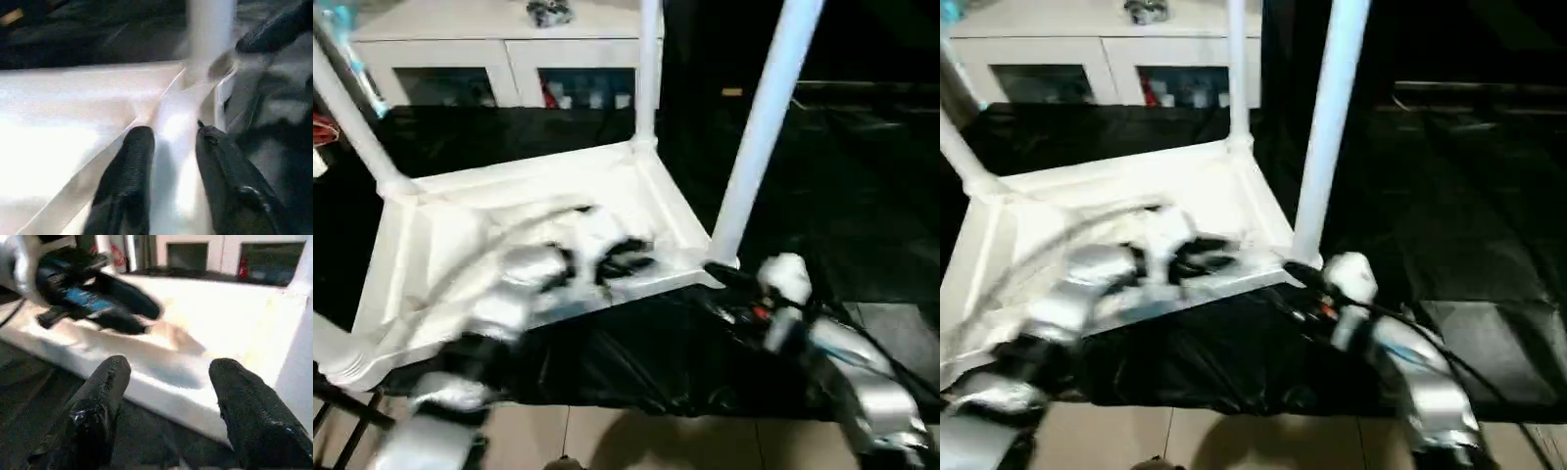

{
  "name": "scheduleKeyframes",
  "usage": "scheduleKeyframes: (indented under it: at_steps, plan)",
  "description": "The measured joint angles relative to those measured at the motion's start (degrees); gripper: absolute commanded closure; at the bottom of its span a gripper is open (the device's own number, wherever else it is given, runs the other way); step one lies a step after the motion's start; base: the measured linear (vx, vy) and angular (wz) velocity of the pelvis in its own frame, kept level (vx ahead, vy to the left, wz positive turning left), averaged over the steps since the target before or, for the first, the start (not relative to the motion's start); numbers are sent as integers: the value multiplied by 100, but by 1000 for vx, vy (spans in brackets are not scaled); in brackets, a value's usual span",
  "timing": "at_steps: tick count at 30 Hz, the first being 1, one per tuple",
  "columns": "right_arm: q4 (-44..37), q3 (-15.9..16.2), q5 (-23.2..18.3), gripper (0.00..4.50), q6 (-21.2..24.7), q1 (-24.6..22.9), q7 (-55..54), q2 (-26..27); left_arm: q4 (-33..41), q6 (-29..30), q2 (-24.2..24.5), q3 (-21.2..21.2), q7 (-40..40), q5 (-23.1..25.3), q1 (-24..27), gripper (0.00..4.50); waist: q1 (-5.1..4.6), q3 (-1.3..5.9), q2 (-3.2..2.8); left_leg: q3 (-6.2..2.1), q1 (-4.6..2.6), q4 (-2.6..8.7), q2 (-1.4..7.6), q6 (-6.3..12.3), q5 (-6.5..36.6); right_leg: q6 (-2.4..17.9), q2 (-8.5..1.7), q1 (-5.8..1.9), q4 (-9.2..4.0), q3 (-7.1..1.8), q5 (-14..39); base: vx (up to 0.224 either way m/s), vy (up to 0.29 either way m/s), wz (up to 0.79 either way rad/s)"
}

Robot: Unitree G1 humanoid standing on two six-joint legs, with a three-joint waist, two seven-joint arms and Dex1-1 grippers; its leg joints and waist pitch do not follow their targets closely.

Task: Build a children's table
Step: Rotate leg to tighten

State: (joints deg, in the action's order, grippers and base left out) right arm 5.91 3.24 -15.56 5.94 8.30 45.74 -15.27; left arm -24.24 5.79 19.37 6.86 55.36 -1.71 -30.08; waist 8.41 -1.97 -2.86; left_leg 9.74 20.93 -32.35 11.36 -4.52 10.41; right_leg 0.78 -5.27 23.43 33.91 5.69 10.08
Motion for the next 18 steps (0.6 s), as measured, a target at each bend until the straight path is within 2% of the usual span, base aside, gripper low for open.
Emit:
scheduleKeyframes:
  at_steps: [1,2,3,6,11,14,15,18]
  plan:
    - [0,19,8,150,0,31,-57,46,97,109,159,-129,58,-69,63,265,-1,-1,-2,0,2,-1,0,0,0,0,0,0,0,0,1,0,0,0]
    - [27,42,18,150,0,73,-110,80,245,283,303,-289,141,-178,133,241,5,-2,-3,-1,6,-2,-2,-1,1,0,-1,0,-3,0,0,0,0,0]
    - [50,52,20,150,-1,96,-154,125,352,388,372,-378,213,-271,186,241,28,-2,-3,-4,3,-5,-5,-2,1,0,-4,-2,-4,0,0,0,0,0]
    - [362,167,86,150,-33,404,-416,508,1169,1229,785,-607,826,-1005,658,210,-8,-4,-5,-1,0,-10,-5,-2,2,4,-5,7,-1,-6,-2,0,0,0]
    - [1348,148,467,150,-40,1189,-1463,1109,2253,2312,1450,-605,1542,-1717,1201,167,-33,-14,-19,0,-19,-8,-2,-17,-8,10,-2,7,19,-9,-5,0,0,0]
    - [1870,112,578,150,-65,1495,-1922,1307,2599,2657,1535,-468,1665,-1874,1419,155,-17,-19,-27,0,-28,-8,-3,-20,-10,10,-1,-1,20,-11,-5,0,0,0]
    - [2031,110,640,150,-111,1571,-2030,1362,2663,2720,1540,-411,1667,-1876,1462,133,-19,-20,-28,0,-30,-8,-3,-20,-10,10,-1,-3,19,-12,-5,0,0,0]
    - [2685,95,773,150,-219,1938,-2563,1566,2807,2718,1511,-21,1496,-1586,1546,116,-47,-24,-32,3,-35,-7,-4,-20,-10,12,-1,-4,20,-16,-7,0,0,0]
